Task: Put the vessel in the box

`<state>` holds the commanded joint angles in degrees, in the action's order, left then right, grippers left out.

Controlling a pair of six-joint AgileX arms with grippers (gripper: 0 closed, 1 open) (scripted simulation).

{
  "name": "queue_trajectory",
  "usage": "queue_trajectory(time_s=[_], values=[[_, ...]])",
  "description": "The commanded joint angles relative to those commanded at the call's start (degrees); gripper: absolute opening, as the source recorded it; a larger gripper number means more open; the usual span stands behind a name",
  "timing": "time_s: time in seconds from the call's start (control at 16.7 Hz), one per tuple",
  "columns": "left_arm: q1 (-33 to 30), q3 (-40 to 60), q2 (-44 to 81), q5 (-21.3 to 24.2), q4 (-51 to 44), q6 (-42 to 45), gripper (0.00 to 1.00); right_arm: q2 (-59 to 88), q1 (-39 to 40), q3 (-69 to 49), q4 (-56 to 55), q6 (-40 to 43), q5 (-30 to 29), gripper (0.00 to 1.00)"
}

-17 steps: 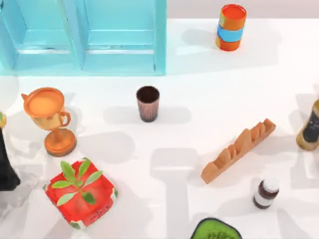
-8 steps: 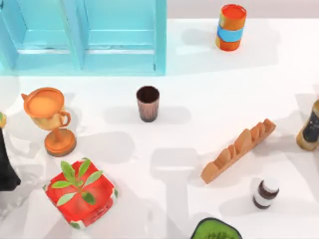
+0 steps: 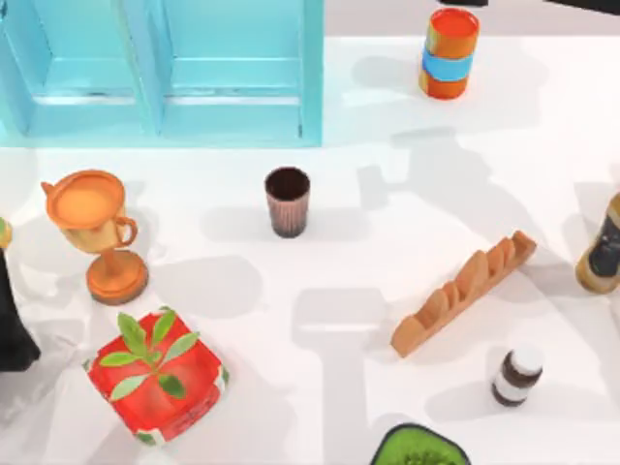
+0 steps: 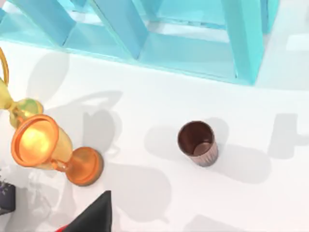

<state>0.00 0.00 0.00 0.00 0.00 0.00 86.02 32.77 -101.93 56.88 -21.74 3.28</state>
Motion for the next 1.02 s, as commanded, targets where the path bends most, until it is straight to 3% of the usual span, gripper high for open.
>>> queue_trajectory(time_s=[0.54, 1.02], values=[[0.0, 0.0, 0.0, 0.0, 0.0, 0.0, 1.0, 45.89, 8.96, -47.24, 27.92, -11.74, -5.94, 1.0], [0.0, 0.0, 0.0, 0.0, 0.0, 0.0, 1.0, 69.28, 9.19, -73.33, 39.44, -18.59, -13.45, 1.0]])
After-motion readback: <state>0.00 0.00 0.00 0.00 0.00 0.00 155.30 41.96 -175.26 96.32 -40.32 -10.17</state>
